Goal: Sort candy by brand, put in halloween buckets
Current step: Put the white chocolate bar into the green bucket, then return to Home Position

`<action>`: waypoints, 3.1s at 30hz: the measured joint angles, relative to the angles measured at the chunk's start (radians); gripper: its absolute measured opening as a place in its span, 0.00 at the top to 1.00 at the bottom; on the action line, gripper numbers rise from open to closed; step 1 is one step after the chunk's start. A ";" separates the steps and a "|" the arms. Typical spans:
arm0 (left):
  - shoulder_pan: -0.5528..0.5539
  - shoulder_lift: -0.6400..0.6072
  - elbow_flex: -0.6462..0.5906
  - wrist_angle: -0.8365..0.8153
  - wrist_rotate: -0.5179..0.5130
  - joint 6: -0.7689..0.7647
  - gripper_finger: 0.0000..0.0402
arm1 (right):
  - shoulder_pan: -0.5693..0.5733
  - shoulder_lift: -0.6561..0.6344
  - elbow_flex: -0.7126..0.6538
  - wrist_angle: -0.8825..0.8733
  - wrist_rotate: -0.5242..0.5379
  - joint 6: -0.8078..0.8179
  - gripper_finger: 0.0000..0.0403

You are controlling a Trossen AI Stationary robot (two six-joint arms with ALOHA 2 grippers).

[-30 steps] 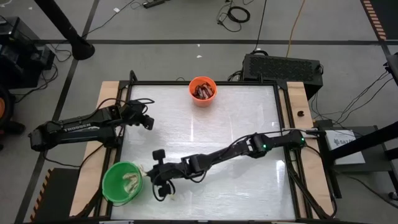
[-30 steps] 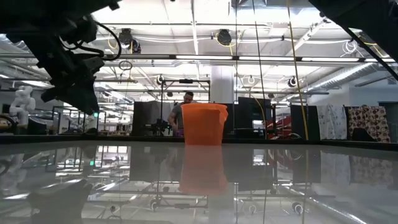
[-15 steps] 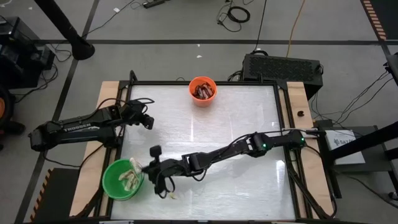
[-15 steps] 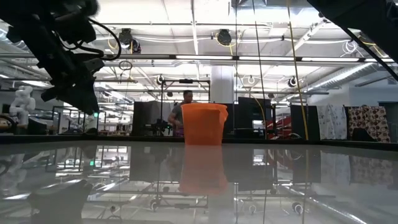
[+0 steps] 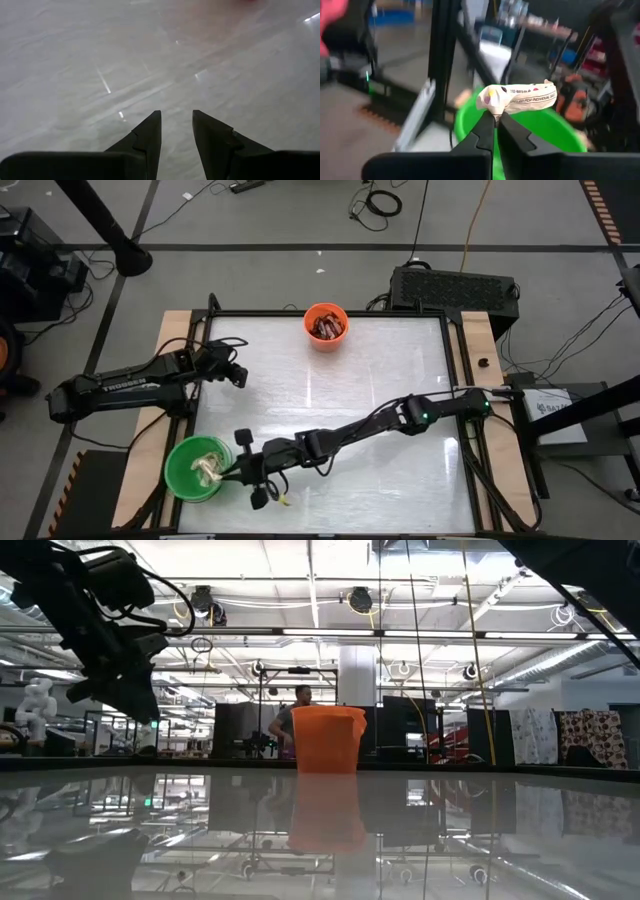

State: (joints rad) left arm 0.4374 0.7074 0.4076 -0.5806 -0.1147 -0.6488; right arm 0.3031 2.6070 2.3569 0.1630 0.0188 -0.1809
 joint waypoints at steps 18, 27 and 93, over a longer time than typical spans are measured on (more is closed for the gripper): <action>0.000 0.000 0.000 0.025 -0.002 -0.002 0.71 | -0.041 0.028 -0.002 0.051 -0.029 0.117 0.94; 0.000 0.000 0.000 0.026 -0.002 -0.002 0.71 | -0.069 0.028 -0.002 0.050 -0.107 0.177 0.70; -0.394 -0.606 -0.335 0.644 -0.045 0.229 0.71 | -0.489 -1.872 -1.728 -0.175 0.051 0.180 0.84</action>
State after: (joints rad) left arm 0.0433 0.1017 0.0726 0.0630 -0.1595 -0.4199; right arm -0.1856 0.7346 0.6289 -0.0125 0.0698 -0.0010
